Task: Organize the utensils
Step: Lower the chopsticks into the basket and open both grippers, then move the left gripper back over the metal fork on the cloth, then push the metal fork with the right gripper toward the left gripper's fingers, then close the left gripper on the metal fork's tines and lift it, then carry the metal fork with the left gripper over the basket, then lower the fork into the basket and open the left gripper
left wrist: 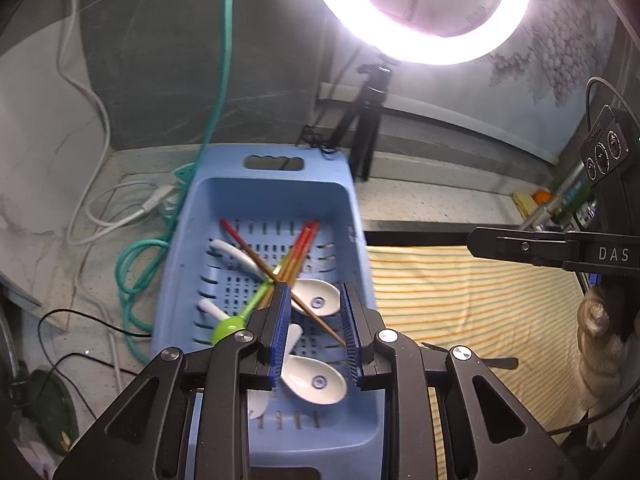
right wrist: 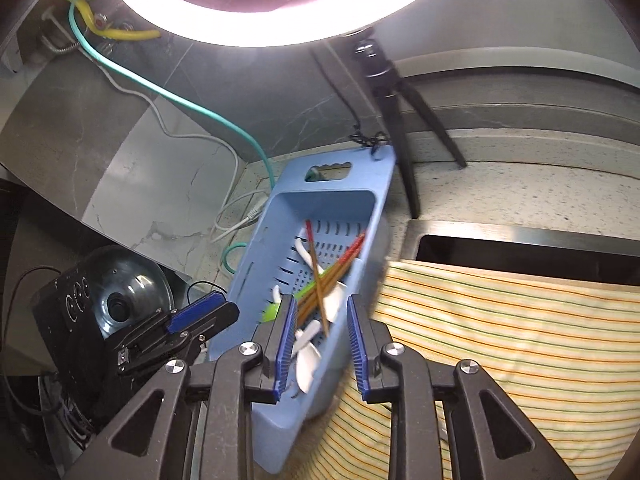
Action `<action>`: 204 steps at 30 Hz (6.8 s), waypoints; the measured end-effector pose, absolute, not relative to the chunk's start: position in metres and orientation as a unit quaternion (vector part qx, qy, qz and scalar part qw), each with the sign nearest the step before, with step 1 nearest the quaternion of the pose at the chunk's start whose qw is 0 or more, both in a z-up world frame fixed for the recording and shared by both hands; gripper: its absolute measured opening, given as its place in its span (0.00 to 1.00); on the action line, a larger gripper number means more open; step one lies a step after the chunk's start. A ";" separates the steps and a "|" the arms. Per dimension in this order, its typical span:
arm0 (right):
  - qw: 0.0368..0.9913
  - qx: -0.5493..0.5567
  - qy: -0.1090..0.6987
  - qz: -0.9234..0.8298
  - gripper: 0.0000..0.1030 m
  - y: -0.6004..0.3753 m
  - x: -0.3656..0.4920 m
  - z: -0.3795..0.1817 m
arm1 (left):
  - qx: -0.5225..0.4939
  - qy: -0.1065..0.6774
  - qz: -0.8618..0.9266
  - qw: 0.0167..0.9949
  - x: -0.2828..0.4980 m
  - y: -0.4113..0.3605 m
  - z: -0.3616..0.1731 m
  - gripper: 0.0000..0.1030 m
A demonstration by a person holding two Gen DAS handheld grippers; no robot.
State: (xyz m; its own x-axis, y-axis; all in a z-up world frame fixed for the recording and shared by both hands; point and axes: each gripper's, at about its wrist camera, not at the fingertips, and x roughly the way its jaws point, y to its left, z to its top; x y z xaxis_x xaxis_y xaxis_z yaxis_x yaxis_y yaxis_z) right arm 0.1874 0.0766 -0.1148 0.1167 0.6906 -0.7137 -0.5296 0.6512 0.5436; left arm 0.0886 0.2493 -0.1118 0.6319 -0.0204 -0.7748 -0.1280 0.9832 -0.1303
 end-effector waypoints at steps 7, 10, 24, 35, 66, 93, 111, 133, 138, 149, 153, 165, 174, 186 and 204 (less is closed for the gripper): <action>0.751 0.073 0.529 0.389 0.23 0.016 0.178 -0.125 | -0.066 0.444 -0.010 0.893 0.097 0.206 -0.121 0.23; 0.757 0.061 0.527 0.382 0.23 -0.005 0.170 -0.128 | -0.064 0.455 -0.032 0.888 0.102 0.190 -0.127 0.23; 0.701 0.031 0.591 0.399 0.23 -0.044 0.123 -0.187 | -0.036 0.546 -0.095 0.831 0.150 0.127 -0.175 0.30; 0.691 0.015 0.608 0.391 0.23 -0.044 0.121 -0.210 | 0.029 0.606 -0.096 0.789 0.163 0.104 -0.206 0.30; 0.683 0.048 0.627 0.370 0.23 -0.064 0.147 -0.224 | 0.012 0.619 -0.153 0.770 0.096 0.091 -0.207 0.30; 0.689 0.069 0.629 0.352 0.23 -0.063 0.157 -0.222 | -0.017 0.635 -0.138 0.760 0.105 0.105 -0.211 0.31; 0.650 0.139 0.651 0.367 0.24 -0.051 0.166 -0.231 | -0.026 0.578 -0.115 0.808 0.023 0.098 -0.197 0.36; 0.613 0.192 0.674 0.364 0.25 -0.028 0.148 -0.247 | 0.024 0.562 -0.116 0.819 0.027 0.068 -0.208 0.20; 0.624 0.178 0.674 0.353 0.17 -0.023 0.148 -0.246 | 0.026 0.554 -0.117 0.824 0.016 0.068 -0.202 0.20; 0.621 0.198 0.672 0.351 0.08 -0.025 0.148 -0.244 | -0.005 0.538 -0.114 0.835 0.012 0.081 -0.192 0.20; 0.621 0.200 0.664 0.364 0.08 -0.020 0.149 -0.232 | -0.010 0.524 -0.108 0.845 0.007 0.087 -0.180 0.20; 0.628 0.168 0.635 0.418 0.06 0.044 0.156 -0.186 | -0.030 0.485 -0.060 0.872 0.005 0.135 -0.146 0.20; 0.628 0.136 0.622 0.448 0.05 0.111 0.167 -0.170 | -0.055 0.472 -0.021 0.879 0.021 0.187 -0.148 0.20; 0.631 0.094 0.626 0.448 0.05 0.166 0.184 -0.183 | -0.075 0.486 0.002 0.871 0.047 0.227 -0.166 0.20; 0.715 -0.042 0.537 0.445 0.49 0.190 0.167 -0.160 | -0.089 0.491 0.037 0.866 0.049 0.234 -0.166 0.31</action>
